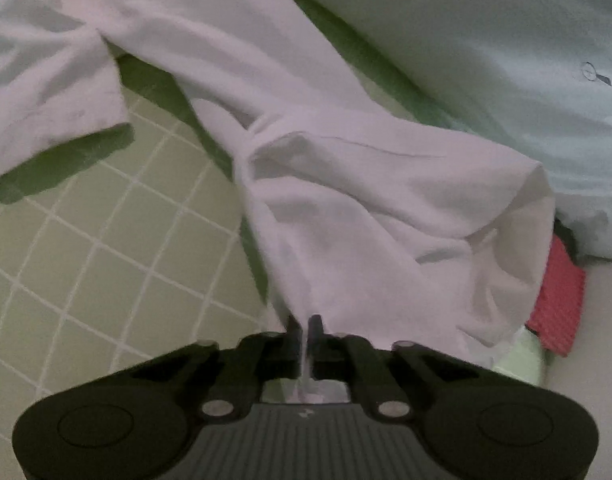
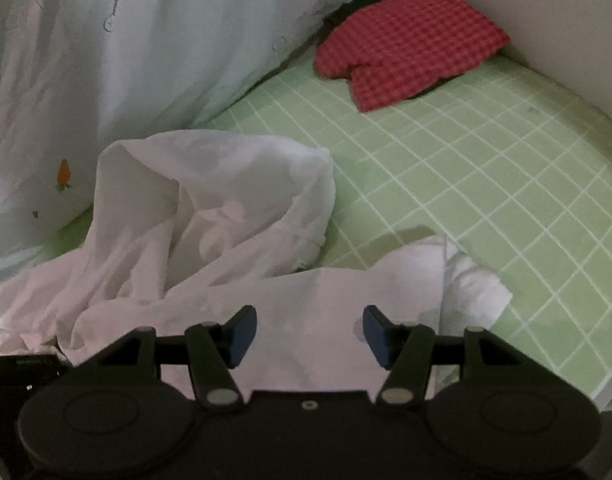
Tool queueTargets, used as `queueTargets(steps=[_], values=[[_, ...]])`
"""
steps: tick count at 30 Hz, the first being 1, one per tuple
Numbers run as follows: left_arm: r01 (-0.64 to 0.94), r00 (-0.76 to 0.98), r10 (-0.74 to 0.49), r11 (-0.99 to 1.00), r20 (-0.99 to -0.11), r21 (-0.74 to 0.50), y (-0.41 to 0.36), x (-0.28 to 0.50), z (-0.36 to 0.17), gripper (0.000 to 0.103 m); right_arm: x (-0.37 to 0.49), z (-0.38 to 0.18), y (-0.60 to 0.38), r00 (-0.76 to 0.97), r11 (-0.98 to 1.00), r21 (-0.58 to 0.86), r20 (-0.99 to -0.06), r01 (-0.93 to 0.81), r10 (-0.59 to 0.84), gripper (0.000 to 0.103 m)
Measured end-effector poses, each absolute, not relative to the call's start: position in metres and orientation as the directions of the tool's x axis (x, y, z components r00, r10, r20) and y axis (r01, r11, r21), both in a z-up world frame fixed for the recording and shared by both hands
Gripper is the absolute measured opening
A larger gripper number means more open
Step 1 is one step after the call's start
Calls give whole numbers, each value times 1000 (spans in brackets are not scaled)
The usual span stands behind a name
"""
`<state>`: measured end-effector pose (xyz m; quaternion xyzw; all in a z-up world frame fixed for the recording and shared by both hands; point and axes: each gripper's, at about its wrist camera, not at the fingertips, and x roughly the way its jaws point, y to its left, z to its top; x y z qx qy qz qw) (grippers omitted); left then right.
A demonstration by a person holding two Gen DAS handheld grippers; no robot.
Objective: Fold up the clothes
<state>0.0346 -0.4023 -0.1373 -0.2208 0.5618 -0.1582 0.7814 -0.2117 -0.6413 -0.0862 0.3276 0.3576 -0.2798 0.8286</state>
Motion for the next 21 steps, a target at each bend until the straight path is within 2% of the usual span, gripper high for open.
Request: queueTargets(steps=[3, 7, 10, 14, 19, 21], values=[[-22, 364, -459, 866, -810, -500, -383, 36, -120, 3, -206, -85, -643, 593, 636, 348, -776, 689, -217, 60], [-23, 527, -268, 944, -806, -329, -336, 40, -71, 2, -192, -83, -638, 609, 659, 354, -768, 664, -201, 60], [-55, 636, -113, 980, -763, -191, -290, 46, -34, 2, -178, -85, -631, 611, 679, 344, -768, 648, -194, 60], [-125, 688, 8, 986, -725, -108, -238, 55, -5, 2, -157, -90, -620, 609, 705, 326, -771, 630, -188, 60], [-181, 662, 6, 972, -750, -151, -211, 62, -14, 2, -137, -84, -622, 680, 593, 485, -717, 643, -152, 62], [-187, 651, -6, 968, -759, -168, -207, 60, -20, 2, -130, -79, -621, 704, 542, 538, -693, 646, -152, 67]])
